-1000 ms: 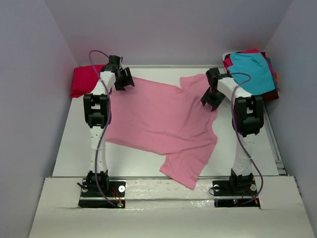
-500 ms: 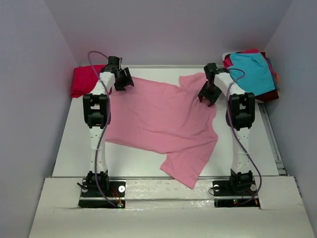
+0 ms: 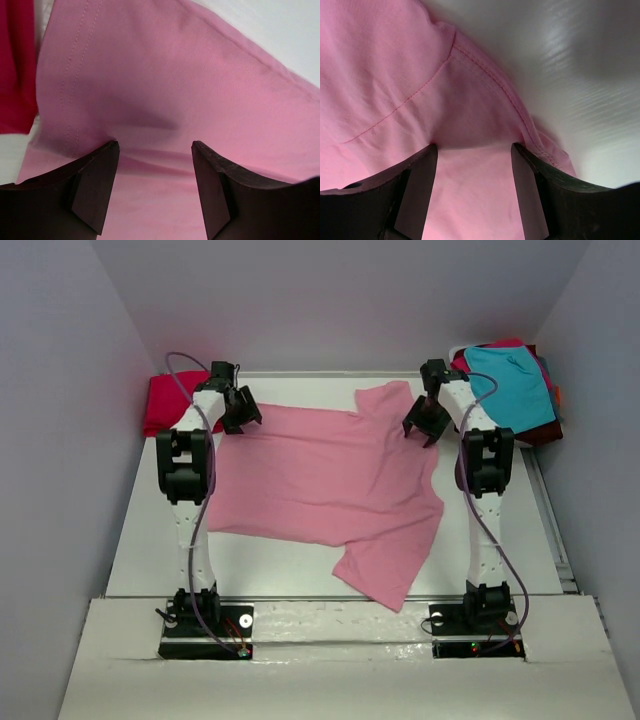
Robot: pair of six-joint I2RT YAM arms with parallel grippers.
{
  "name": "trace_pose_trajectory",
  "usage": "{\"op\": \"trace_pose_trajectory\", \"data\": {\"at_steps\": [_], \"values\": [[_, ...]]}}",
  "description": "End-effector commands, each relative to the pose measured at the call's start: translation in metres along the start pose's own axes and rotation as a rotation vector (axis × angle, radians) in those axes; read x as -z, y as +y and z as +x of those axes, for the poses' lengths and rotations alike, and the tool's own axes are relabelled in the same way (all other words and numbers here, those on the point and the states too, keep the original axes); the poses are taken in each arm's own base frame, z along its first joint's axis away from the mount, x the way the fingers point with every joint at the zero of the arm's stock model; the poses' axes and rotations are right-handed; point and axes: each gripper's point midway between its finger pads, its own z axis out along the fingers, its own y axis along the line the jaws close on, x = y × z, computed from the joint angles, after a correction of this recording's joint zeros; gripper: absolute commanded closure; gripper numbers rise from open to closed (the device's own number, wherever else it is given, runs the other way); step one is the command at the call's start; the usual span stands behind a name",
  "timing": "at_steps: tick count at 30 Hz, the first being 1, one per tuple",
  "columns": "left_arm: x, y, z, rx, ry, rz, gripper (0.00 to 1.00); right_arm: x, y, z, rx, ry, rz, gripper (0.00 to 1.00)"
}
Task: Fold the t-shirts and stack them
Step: Flatten the tshirt out
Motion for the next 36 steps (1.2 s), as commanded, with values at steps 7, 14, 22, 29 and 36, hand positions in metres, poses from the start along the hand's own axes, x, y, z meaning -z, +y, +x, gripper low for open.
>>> {"op": "trace_pose_trajectory", "data": {"at_steps": [7, 14, 22, 29, 36], "values": [[0.029, 0.04, 0.047, 0.086, 0.074, -0.125, 0.27, -0.018, -0.011, -0.018, 0.102, -0.028, 0.041, 0.32], [0.039, 0.048, 0.061, 0.086, 0.07, -0.136, 0.27, -0.023, -0.014, -0.03, 0.123, -0.049, 0.023, 0.31], [0.027, 0.036, 0.031, 0.044, 0.04, -0.114, 0.26, 0.006, -0.003, -0.065, 0.179, -0.185, -0.035, 0.2], [0.035, 0.032, 0.037, 0.05, 0.044, -0.11, 0.26, -0.004, 0.002, -0.076, 0.177, -0.186, -0.076, 0.2], [0.029, 0.047, 0.066, 0.036, 0.086, -0.131, 0.26, -0.008, 0.01, -0.079, 0.204, -0.196, -0.117, 0.2]]}}
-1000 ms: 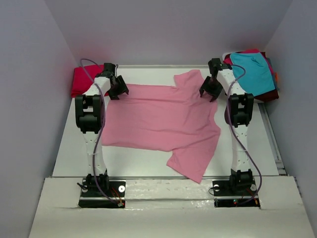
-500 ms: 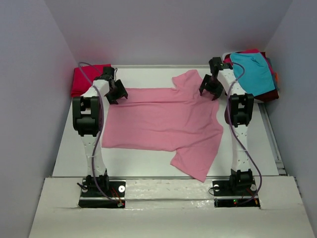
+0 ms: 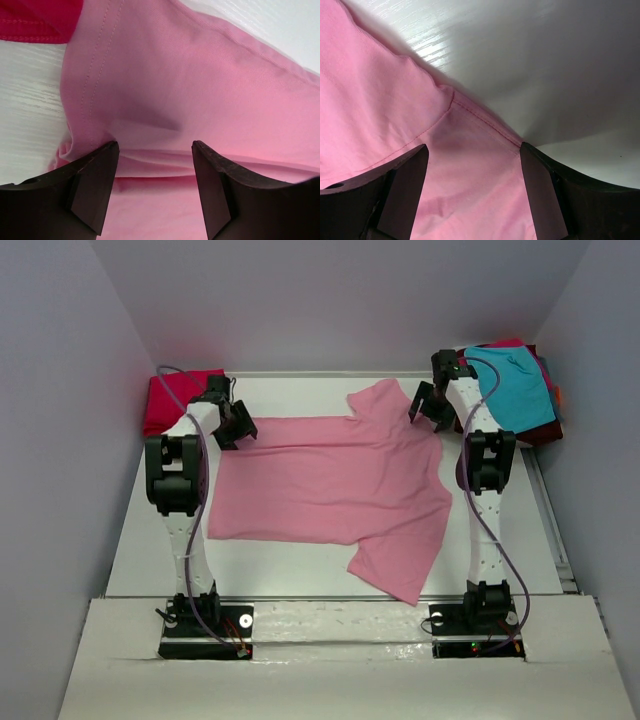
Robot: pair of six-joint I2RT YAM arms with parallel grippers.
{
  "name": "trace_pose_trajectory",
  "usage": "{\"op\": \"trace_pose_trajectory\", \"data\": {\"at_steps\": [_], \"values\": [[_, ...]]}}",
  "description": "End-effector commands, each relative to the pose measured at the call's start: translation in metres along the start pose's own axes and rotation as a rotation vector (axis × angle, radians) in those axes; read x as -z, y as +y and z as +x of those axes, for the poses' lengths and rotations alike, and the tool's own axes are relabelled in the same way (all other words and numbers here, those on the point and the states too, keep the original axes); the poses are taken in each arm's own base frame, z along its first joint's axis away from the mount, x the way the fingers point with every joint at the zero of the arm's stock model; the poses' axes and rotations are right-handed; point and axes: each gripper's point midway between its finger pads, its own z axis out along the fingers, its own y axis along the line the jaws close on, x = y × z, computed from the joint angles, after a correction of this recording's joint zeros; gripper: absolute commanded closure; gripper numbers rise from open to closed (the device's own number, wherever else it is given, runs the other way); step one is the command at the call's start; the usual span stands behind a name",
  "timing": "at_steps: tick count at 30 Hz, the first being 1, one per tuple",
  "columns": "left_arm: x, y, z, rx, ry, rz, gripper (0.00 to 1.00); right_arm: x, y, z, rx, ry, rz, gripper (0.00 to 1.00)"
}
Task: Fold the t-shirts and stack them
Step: Flatten the tshirt out
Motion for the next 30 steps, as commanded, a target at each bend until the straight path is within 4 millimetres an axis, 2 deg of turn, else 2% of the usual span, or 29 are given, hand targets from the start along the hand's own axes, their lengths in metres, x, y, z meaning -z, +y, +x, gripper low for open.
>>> {"op": "trace_pose_trajectory", "data": {"at_steps": [1, 6, 7, 9, 10, 12, 16, 21, 27, 30], "values": [[-0.003, 0.017, 0.021, -0.018, 0.056, -0.056, 0.26, -0.005, 0.002, -0.023, 0.02, -0.074, -0.033, 0.2], [-0.017, 0.011, 0.013, -0.006, 0.058, -0.048, 0.26, 0.006, 0.004, -0.034, 0.04, -0.11, -0.041, 0.19], [-0.016, 0.006, 0.004, -0.009, 0.041, -0.035, 0.26, 0.007, 0.003, -0.034, 0.038, -0.111, -0.039, 0.19], [-0.024, 0.005, 0.004, -0.008, 0.054, -0.033, 0.26, 0.012, 0.005, -0.035, 0.036, -0.121, -0.051, 0.18], [-0.023, 0.0, -0.005, -0.012, 0.036, -0.025, 0.26, 0.016, 0.005, -0.034, 0.033, -0.121, -0.051, 0.18], [-0.031, -0.002, -0.005, -0.022, 0.048, -0.012, 0.26, 0.021, 0.008, -0.035, 0.034, -0.126, -0.074, 0.17], [-0.035, -0.009, -0.015, -0.032, 0.028, 0.015, 0.24, 0.037, 0.014, -0.037, 0.029, -0.133, -0.109, 0.17], [-0.038, -0.012, -0.022, -0.039, 0.003, 0.023, 0.2, 0.052, 0.011, -0.036, 0.018, -0.146, -0.11, 0.16], [-0.029, -0.021, -0.038, -0.062, -0.079, 0.064, 0.14, 0.075, 0.013, -0.036, 0.015, -0.164, -0.131, 0.15], [-0.01, -0.029, -0.048, -0.06, -0.136, 0.099, 0.14, 0.089, 0.01, -0.035, 0.012, -0.176, -0.134, 0.15]]}}
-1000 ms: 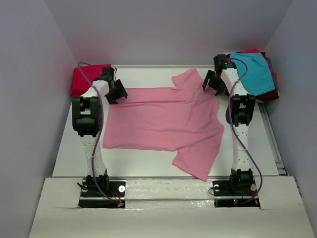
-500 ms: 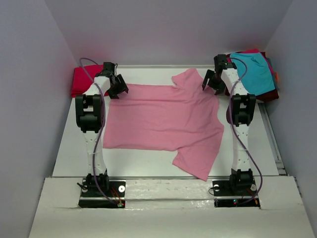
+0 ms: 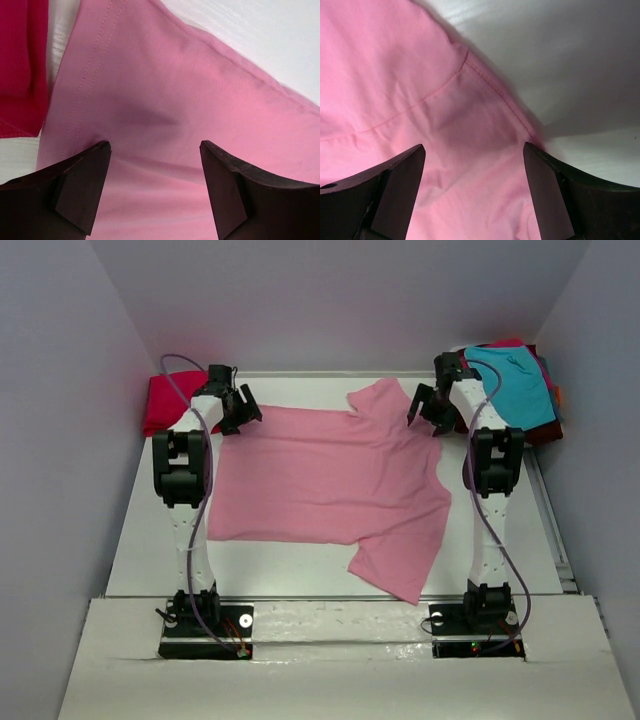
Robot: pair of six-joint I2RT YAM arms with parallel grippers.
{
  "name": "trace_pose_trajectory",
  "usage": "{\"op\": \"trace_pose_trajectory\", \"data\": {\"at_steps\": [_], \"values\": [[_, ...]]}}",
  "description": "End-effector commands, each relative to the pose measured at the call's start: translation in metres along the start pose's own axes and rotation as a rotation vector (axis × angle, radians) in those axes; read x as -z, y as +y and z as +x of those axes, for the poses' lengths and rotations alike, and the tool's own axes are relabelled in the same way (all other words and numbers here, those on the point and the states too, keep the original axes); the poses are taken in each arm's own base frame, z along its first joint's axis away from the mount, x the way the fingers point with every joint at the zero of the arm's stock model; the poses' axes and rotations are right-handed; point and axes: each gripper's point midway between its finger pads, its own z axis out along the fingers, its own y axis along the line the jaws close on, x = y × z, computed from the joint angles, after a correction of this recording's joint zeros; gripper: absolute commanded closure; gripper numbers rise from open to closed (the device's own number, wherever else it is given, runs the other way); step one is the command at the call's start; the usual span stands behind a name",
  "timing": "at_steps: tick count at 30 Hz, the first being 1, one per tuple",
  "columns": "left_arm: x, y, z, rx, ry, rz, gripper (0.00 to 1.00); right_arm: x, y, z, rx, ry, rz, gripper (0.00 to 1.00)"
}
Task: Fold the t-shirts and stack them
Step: Flatten the tshirt out
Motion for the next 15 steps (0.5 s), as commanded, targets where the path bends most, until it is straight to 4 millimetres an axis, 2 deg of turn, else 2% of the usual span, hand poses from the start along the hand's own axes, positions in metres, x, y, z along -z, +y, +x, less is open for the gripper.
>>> {"op": "trace_pose_trajectory", "data": {"at_steps": [1, 3, 6, 7, 10, 11, 15], "values": [[0.016, -0.003, -0.008, -0.027, -0.061, 0.019, 0.14, 0.078, 0.012, -0.046, -0.007, -0.203, -0.065, 0.15], [0.032, -0.008, -0.024, -0.04, -0.13, 0.025, 0.14, 0.082, 0.013, -0.047, -0.011, -0.219, -0.072, 0.14], [0.039, -0.009, -0.032, -0.056, -0.158, 0.018, 0.13, 0.08, 0.013, -0.046, -0.019, -0.214, -0.074, 0.14], [0.042, -0.013, -0.039, -0.058, -0.173, 0.026, 0.13, 0.08, 0.013, -0.047, -0.022, -0.213, -0.074, 0.14], [0.043, -0.019, -0.043, -0.06, -0.175, 0.048, 0.13, 0.085, 0.026, -0.055, -0.027, -0.225, -0.128, 0.14], [0.043, -0.02, -0.045, -0.062, -0.181, 0.05, 0.13, 0.081, 0.026, -0.053, -0.026, -0.214, -0.13, 0.14], [0.042, -0.027, -0.055, -0.075, -0.22, 0.084, 0.13, 0.073, 0.038, -0.068, -0.016, -0.245, -0.175, 0.11]]}}
